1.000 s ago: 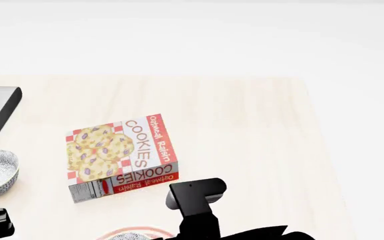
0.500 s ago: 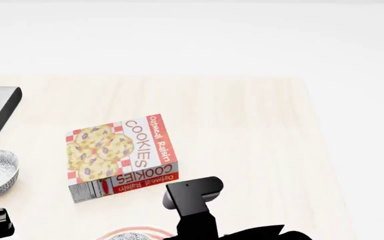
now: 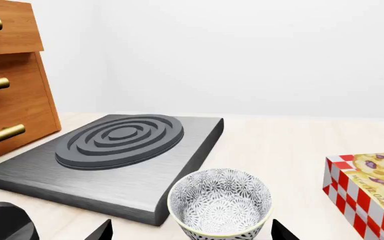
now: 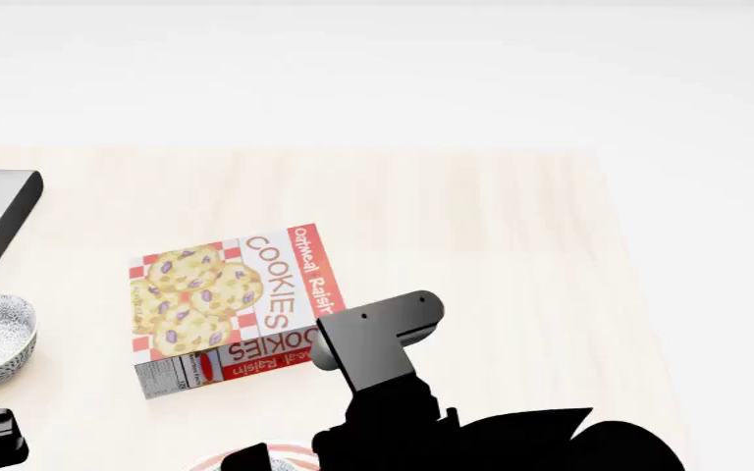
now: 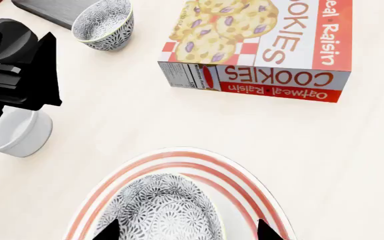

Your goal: Pick the akita bowl next to the plate and place it on the plate.

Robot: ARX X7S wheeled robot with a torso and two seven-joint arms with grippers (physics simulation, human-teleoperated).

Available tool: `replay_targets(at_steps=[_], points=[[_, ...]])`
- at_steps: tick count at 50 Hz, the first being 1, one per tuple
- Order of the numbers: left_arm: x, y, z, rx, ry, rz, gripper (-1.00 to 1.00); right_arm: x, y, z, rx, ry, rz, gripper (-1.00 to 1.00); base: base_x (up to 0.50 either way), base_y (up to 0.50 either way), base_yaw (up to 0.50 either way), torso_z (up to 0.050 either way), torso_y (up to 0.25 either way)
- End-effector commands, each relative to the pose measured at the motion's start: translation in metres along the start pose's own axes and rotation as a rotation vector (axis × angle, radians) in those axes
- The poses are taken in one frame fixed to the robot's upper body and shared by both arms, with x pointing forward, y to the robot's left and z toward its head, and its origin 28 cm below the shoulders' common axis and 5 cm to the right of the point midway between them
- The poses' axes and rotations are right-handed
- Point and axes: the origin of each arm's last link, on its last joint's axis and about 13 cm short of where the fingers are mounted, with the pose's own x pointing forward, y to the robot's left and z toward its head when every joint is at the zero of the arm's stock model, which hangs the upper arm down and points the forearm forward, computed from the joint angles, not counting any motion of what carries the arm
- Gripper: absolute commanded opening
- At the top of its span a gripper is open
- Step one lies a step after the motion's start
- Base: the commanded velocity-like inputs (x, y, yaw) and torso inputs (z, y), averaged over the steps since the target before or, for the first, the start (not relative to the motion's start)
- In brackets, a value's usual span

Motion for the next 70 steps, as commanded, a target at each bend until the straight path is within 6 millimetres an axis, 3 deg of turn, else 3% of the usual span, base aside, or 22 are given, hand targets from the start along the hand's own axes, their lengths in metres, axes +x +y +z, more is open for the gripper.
replay_targets(at_steps=[1,14,29,54,70], points=[[-0.001,0.0,0.0,0.0,0.0,0.0,1.0,-0.027,0.008,0.008,-0.071,-0.077,-0.065,1.0,0.0,0.0,0.0,0.0,0.0],[0.0,0.0,0.0,-0.002,0.001,0.0,1.0,-0.037,0.001,-0.004,-0.039,-0.156,-0.123,1.0,0.0,0.0,0.0,0.0,0.0],[0.0,0.0,0.001,-0.003,0.001,0.0,1.0,-0.042,-0.008,-0.012,0.019,-0.366,-0.277,1.0,0.0,0.0,0.0,0.0,0.0],[-0.001,0.0,0.0,0.006,-0.004,-0.004,1.0,-0.04,-0.024,-0.056,0.059,-0.561,-0.678,1.0,0.0,0.0,0.0,0.0,0.0],[-0.002,0.0,0.002,0.004,-0.009,0.003,1.0,-0.038,-0.032,-0.079,0.057,-0.588,-0.794,1.0,0.0,0.0,0.0,0.0,0.0]])
